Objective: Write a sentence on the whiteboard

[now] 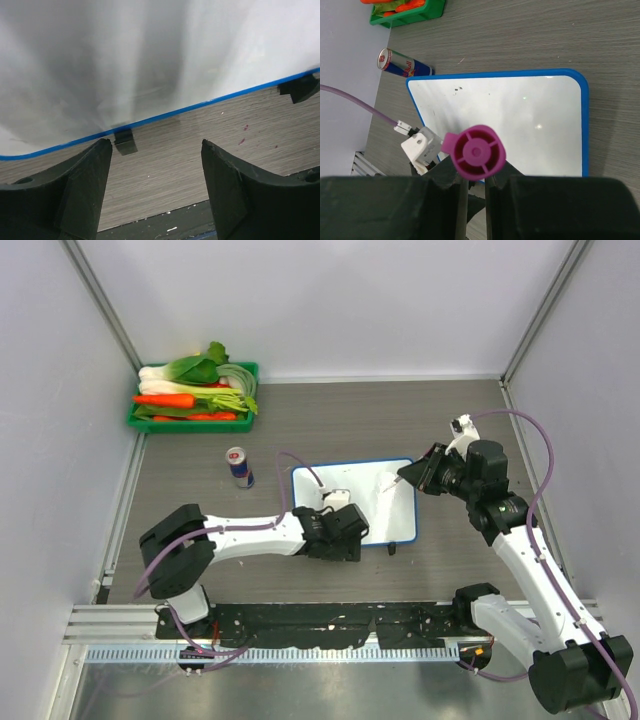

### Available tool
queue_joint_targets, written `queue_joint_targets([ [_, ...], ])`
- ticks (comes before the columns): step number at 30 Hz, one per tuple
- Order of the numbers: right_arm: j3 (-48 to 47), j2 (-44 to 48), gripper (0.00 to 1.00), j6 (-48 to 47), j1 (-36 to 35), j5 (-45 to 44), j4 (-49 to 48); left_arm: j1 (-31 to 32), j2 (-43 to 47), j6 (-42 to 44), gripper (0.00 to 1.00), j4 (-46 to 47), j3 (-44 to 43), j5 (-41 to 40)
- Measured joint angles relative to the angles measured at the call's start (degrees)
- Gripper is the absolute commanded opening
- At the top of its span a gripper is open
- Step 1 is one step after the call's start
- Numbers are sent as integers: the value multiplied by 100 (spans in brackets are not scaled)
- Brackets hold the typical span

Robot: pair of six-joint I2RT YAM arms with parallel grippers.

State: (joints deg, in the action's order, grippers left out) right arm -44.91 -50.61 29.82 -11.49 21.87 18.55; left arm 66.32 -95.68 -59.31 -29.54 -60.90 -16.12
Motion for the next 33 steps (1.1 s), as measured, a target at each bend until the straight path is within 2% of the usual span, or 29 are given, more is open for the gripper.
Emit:
queue_joint_targets([
  [12, 0, 0, 1, -2, -2, -31, 37, 46, -282, 22, 73, 669, 162, 573],
  [19, -2, 0, 2, -2, 0, -33, 39, 85, -223, 105, 80, 699, 162, 608],
  [24, -42, 0, 1, 0, 0, -28, 39, 79, 376, 313, 87, 332, 153, 452],
  [28, -55, 0, 1, 4, -2, 2, 33, -52, 977, 629, 89, -173, -201, 380],
  [33, -55, 0, 1, 7, -2, 85, -22, -721, 1397, 1123, 89, -428, -905, 621],
])
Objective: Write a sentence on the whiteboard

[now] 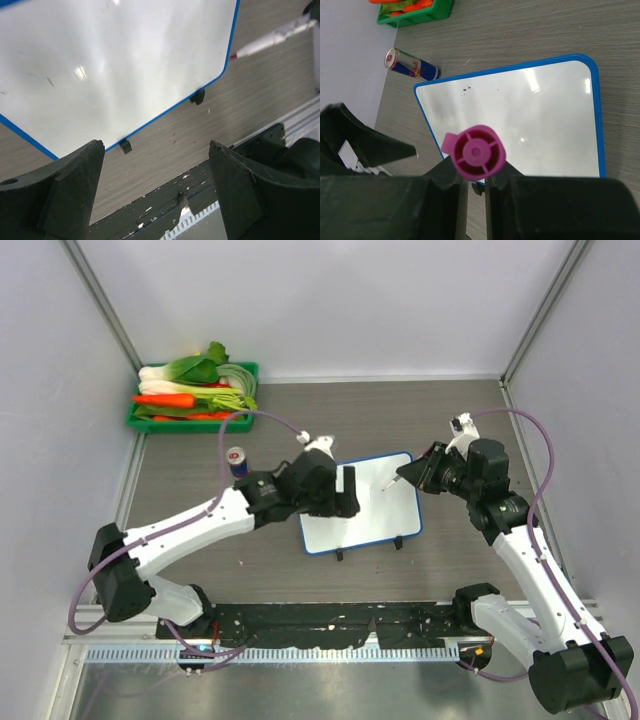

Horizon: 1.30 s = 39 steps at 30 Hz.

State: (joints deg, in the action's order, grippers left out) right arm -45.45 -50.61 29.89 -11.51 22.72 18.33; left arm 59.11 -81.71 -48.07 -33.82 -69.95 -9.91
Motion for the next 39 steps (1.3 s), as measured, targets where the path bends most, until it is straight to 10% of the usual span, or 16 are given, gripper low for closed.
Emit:
queue_joint_targets([
  [20, 173, 37, 1, 219, 0, 774, -763, -4282, 2468, 168, 89, 1010, 2085, 3866],
  [39, 337, -337, 1, 761, -144, 1335, -1827, -4382, 2437, 101, 86, 2507, 2820, 5379],
])
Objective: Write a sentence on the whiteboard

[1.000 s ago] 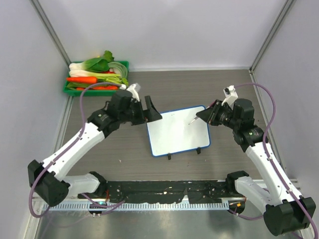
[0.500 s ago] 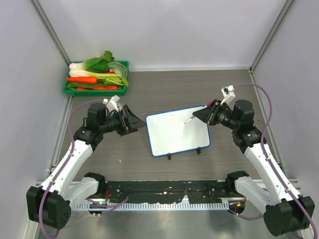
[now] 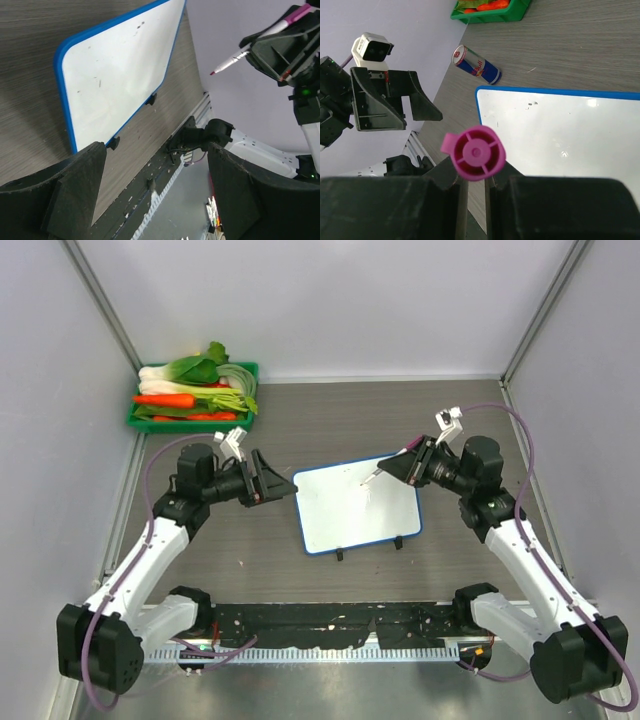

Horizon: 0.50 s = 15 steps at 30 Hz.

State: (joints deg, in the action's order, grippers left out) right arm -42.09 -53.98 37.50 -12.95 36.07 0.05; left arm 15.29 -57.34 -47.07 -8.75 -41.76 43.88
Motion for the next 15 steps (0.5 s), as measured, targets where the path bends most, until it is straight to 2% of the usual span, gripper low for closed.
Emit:
queue_joint_targets([
  [7, 0, -74, 1, 13, -485, -295, 2, 0, -50, 444, 88, -793, -153, -590],
  [15, 136, 144, 2, 13, -881, -745, 509, 0, 50, 553, 91, -1335, -184, -1117],
])
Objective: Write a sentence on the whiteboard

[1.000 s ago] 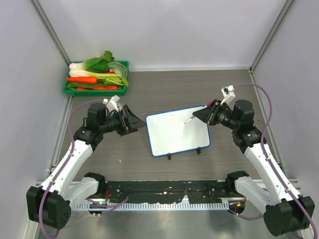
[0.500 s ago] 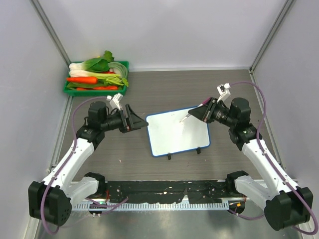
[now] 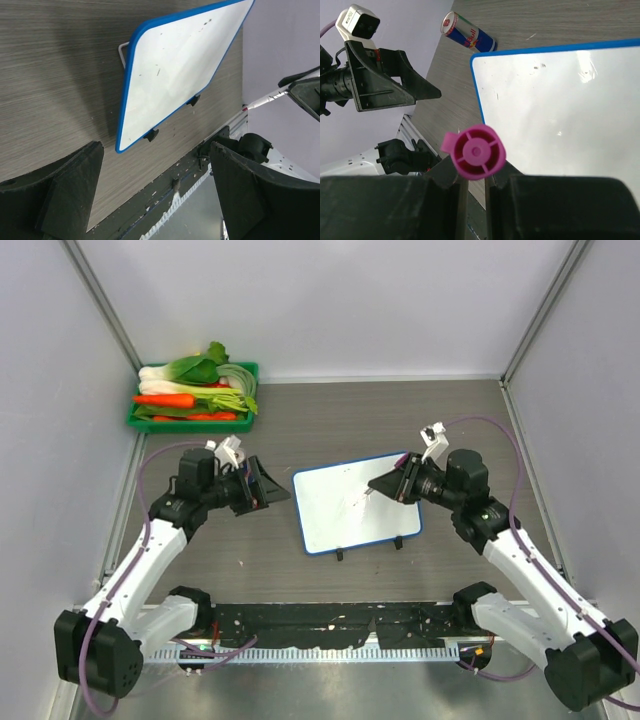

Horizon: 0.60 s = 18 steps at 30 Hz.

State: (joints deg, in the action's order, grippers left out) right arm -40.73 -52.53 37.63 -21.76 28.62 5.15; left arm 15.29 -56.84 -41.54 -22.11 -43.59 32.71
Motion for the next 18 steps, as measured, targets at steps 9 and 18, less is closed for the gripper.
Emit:
queue_joint_targets([
  [9, 577, 1075, 1, -122, -4, -238, 660, 0, 94, -13, 92, -85, 669, -190],
  [18, 1078, 1679, 1, -289, -4, -267, 935, 0, 219, 55, 92, 186, 1029, -236],
])
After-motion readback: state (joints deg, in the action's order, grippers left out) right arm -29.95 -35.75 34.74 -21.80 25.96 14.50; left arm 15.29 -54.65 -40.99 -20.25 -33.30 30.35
